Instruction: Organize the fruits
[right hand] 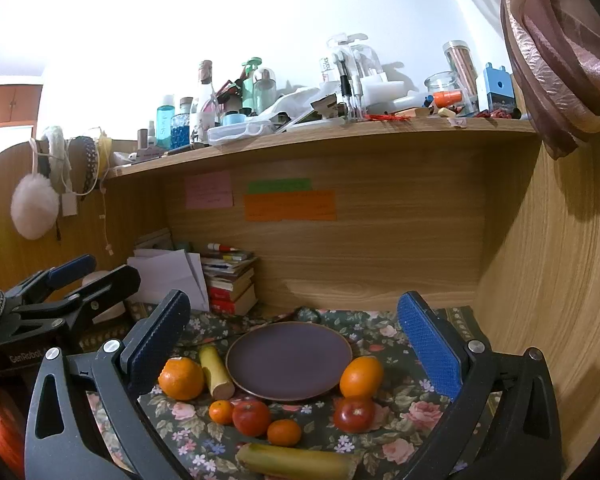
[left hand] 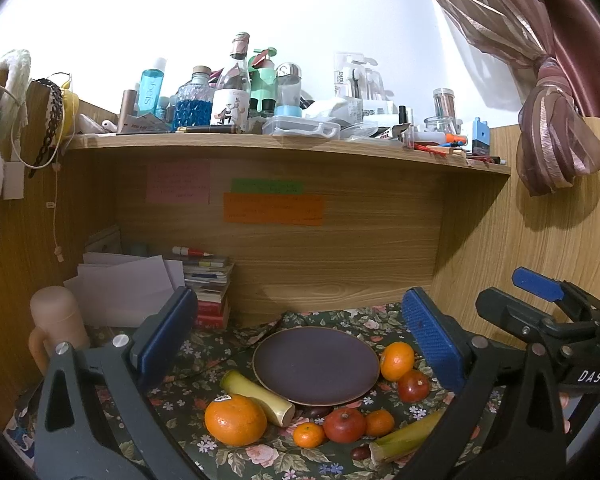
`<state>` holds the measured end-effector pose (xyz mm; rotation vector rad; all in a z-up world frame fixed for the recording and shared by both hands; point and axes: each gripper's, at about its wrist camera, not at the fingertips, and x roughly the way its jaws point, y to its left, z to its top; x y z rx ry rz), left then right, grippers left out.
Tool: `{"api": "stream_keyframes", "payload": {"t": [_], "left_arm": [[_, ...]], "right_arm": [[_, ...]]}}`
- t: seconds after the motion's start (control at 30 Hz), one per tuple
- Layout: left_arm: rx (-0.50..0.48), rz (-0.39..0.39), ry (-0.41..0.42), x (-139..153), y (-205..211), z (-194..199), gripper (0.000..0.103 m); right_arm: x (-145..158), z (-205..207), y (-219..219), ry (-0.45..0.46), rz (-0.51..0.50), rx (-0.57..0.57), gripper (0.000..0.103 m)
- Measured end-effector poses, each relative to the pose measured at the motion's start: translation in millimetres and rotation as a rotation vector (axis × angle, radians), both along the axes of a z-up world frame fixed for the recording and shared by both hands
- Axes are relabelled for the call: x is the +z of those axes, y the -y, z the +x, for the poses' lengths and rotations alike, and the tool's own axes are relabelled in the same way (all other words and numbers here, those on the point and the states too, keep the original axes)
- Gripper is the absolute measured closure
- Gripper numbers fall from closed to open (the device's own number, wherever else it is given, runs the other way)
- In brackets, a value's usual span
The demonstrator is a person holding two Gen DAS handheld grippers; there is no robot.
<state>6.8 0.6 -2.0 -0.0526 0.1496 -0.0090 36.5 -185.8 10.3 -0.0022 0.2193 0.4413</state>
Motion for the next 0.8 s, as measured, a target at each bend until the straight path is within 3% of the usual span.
{"api": "stream_keyframes", "payload": {"t": [0.8], "left_arm": [[-0.005, 0.002, -0.004, -0.2, 0.5, 1.2, 0.000]], "right_arm": [[-1.7, 1.0, -6.8, -0.005, -0.006, 0.024, 0.000]]}}
